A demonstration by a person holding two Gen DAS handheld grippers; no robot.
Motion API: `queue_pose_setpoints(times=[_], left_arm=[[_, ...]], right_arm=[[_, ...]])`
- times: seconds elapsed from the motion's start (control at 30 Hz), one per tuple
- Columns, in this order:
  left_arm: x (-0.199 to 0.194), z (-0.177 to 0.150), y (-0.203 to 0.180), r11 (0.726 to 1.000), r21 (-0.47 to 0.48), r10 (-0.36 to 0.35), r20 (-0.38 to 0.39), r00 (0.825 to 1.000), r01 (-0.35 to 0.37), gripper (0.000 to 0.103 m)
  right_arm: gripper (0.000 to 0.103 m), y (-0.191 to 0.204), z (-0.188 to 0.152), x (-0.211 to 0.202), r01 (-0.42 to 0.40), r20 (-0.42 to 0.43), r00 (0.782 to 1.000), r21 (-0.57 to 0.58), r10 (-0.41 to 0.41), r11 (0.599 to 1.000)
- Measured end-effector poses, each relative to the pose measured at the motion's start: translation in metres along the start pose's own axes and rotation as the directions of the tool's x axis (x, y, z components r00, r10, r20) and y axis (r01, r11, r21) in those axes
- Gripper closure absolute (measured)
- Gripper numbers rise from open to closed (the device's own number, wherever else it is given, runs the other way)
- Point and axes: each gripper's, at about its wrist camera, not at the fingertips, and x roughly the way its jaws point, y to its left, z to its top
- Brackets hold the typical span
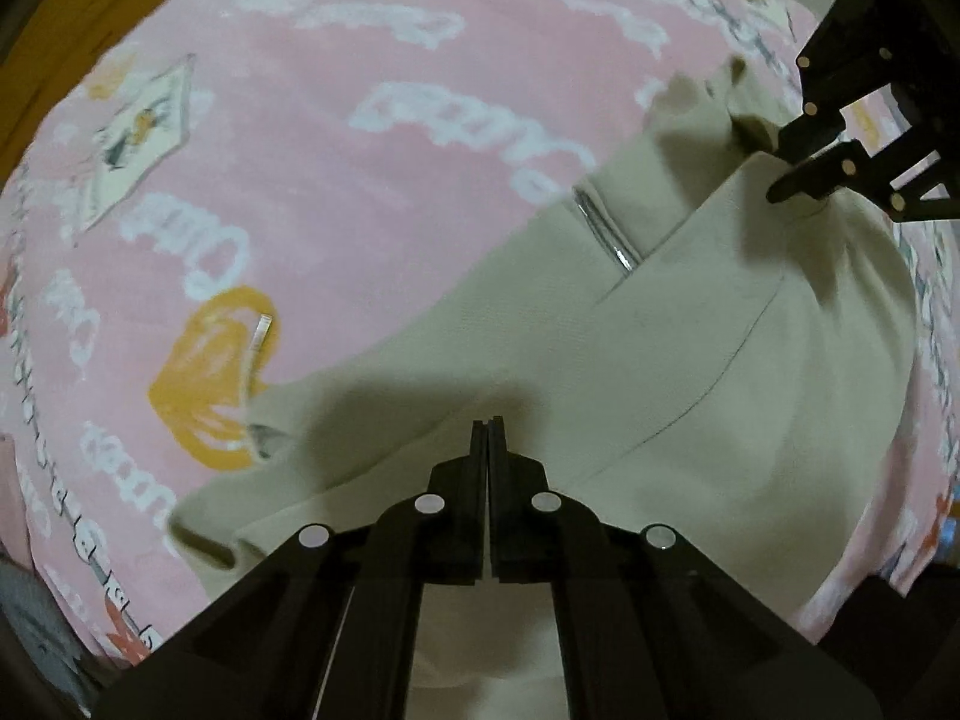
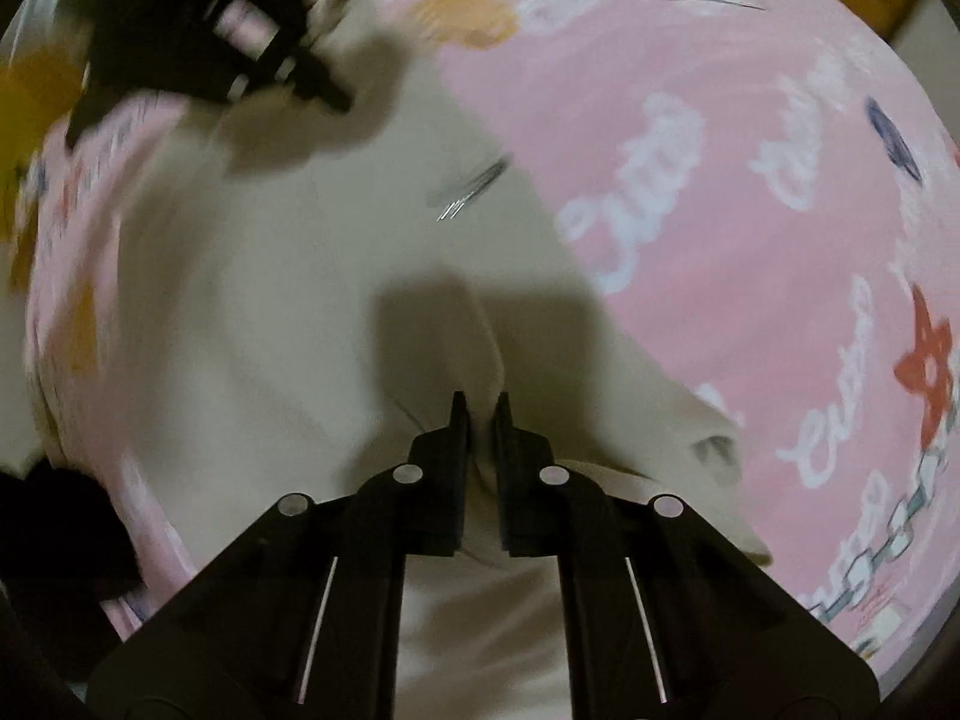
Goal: Fold large clothes
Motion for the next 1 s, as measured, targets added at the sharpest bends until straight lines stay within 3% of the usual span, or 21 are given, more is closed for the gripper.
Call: queue_pose_setpoints(times=[0.13,0.27,0.33,0.37,0.47,0.53,0.6,0.67,0.7,0.73,0.8,0.87,1.0], left_arm=[[-0.005,0.011,0.022,0.998,-0.037,0.049,0.002,0.999,-0.048,0.102],[0.002,0.021,0.029,0.997,-0.053,0.05,-0.023,0.999,-0.051,0.102],[0.004,0.023,0.028,0.998,-0.053,0.036,-0.024,0.999,-0.037,0.102],[0.007,0.023,0.026,0.999,-0.044,0.02,-0.038,0.999,-0.022,0.102],[0.029,0.02,0.029,0.999,-0.029,0.031,-0.088,0.996,-0.034,0.101],[0.035,0.018,0.032,0.999,-0.036,0.011,-0.105,0.994,-0.015,0.1],[0.037,0.017,0.034,0.998,-0.051,-0.031,-0.12,0.992,0.025,0.098],[0.031,0.015,0.033,0.997,-0.048,-0.074,-0.13,0.989,0.068,0.086],[0.028,0.014,0.031,0.997,-0.03,-0.08,-0.134,0.988,0.077,0.08],[0.023,0.014,0.026,0.997,0.016,-0.07,-0.141,0.988,0.074,0.052],[0.012,0.014,0.017,0.993,0.101,-0.049,-0.112,0.992,0.06,0.011],[0.004,0.017,0.005,0.978,0.201,-0.029,-0.1,0.995,0.049,0.012],[0.019,0.026,-0.002,0.968,0.243,-0.022,-0.135,0.991,0.055,0.014]], right_arm=[[0.096,0.01,0.014,0.016,0.026,-0.021,0.999,-0.017,-0.027,1.0],[0.097,-0.014,0.025,0.018,0.064,-0.008,0.998,0.008,-0.064,0.998],[0.097,-0.03,0.03,0.016,0.097,0.018,0.995,0.053,-0.098,0.994],[0.103,-0.04,0.033,0.012,0.173,0.037,0.984,0.084,-0.176,0.981],[0.103,-0.065,0.037,0.014,0.089,0.015,0.996,0.158,-0.093,0.983],[0.103,-0.059,0.041,0.012,0.141,-0.003,0.99,0.096,-0.142,0.985],[0.103,-0.048,0.046,-0.003,0.036,0.074,0.996,0.104,-0.043,0.994],[0.101,-0.03,0.052,-0.012,-0.031,0.121,0.992,0.066,0.023,0.997],[0.093,-0.019,0.056,-0.012,-0.054,0.128,0.991,0.041,0.049,0.998],[0.087,-0.01,0.058,-0.013,-0.072,0.13,0.989,0.022,0.068,0.997],[0.07,0.007,0.057,-0.012,-0.092,0.144,0.985,-0.004,0.092,0.996],[0.068,0.014,0.053,-0.011,-0.116,0.158,0.981,0.002,0.114,0.993],[0.068,0.016,0.04,-0.009,-0.159,0.18,0.973,0.073,0.144,0.985]])
